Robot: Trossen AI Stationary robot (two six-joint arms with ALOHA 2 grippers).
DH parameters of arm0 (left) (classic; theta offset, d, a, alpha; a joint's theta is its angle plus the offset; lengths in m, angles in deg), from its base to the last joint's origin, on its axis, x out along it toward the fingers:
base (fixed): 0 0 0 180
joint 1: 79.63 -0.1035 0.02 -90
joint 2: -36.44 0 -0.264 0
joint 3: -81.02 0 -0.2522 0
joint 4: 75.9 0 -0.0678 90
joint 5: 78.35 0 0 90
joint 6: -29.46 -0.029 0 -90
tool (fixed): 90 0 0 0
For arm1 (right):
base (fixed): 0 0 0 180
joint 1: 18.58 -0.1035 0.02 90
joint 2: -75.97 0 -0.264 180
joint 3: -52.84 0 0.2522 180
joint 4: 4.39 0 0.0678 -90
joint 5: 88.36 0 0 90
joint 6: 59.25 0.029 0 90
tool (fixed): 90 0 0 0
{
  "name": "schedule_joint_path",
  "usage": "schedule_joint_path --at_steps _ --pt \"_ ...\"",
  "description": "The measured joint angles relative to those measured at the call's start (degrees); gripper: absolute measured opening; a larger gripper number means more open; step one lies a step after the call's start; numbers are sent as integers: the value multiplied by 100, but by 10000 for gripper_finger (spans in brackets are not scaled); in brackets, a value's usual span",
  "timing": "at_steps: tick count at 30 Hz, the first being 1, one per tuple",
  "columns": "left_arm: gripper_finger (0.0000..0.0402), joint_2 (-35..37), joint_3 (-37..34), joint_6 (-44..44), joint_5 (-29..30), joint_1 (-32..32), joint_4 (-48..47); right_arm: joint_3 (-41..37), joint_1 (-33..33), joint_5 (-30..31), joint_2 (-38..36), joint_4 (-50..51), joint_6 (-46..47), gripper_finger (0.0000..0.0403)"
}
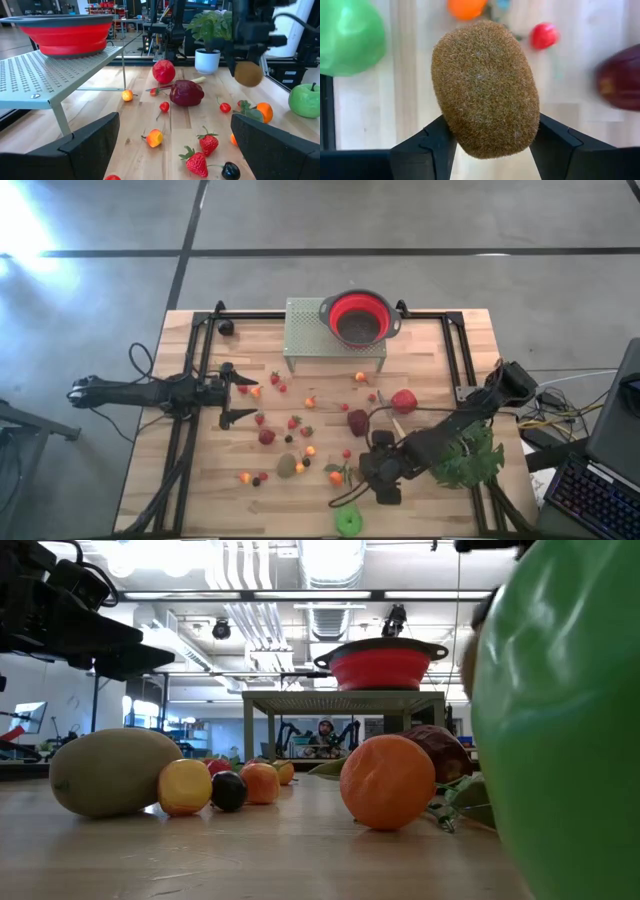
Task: Pick & Place Fruit
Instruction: Put the brown kiwi into the black strainer bowl on the shelf
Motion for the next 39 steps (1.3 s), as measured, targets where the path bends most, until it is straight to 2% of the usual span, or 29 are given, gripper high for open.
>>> schedule_joint_path --at_steps 7,14,19,25,27,33,39 --pt "388 0 0 -2 2 -2 0 254 449 301 -559 432 -547 196" --pt "388 0 2 -1 2 0 2 430 1071 755 -1372 532 -1470 197" --pt "388 0 2 -2 0 -2 2 571 1811 1056 -1965 519 -2118 196" --pt "388 0 1 -1 1 -1 2 724 3101 1127 -2389 315 -2733 201" --pt "388 0 0 -2 0 -2 2 762 3569 1000 -2444 180 -2870 200" --pt "388 0 2 -2 0 0 2 768 4911 -21 -2353 52 -2890 197" --pt "388 0 0 -2 0 -2 1 768 5695 -181 -1996 22 -2984 203"
